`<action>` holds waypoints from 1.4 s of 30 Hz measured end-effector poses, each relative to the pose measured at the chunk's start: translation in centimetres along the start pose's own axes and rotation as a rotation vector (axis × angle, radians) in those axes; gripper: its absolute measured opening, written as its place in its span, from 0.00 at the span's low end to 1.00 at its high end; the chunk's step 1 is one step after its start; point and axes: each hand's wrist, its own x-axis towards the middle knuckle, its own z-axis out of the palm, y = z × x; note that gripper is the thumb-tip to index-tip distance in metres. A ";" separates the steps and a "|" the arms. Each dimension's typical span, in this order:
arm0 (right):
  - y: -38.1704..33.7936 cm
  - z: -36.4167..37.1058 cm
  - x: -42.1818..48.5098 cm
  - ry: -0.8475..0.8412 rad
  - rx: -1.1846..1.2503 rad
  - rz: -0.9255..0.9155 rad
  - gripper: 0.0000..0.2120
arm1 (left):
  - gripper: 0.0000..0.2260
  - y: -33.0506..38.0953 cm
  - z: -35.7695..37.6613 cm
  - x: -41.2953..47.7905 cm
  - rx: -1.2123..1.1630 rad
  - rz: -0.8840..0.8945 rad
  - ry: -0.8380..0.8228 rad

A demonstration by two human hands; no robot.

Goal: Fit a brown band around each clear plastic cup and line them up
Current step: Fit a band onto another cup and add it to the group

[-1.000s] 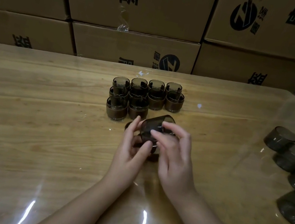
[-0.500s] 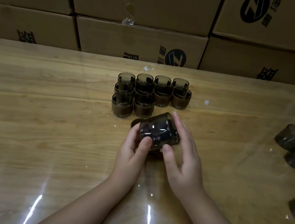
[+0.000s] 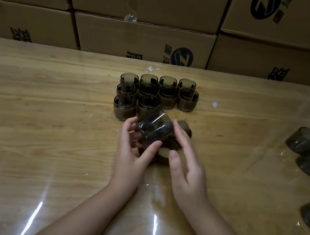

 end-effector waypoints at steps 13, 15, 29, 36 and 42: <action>-0.6 -1.6 1.2 0.021 0.222 0.174 0.24 | 0.28 1.0 0.4 -0.8 0.354 0.247 -0.165; -0.5 -1.7 1.2 -0.001 0.261 0.244 0.24 | 0.29 1.2 0.4 -0.9 0.326 0.237 -0.135; -1.0 -0.4 0.4 -0.042 0.326 0.208 0.31 | 0.29 0.8 -0.7 0.4 0.297 0.186 0.071; -0.9 -1.0 0.7 0.045 0.348 0.223 0.28 | 0.31 1.1 -0.5 0.0 0.501 0.369 -0.089; -0.2 -1.2 1.2 -0.005 0.440 0.385 0.29 | 0.31 1.4 -0.3 -0.2 0.514 0.526 -0.119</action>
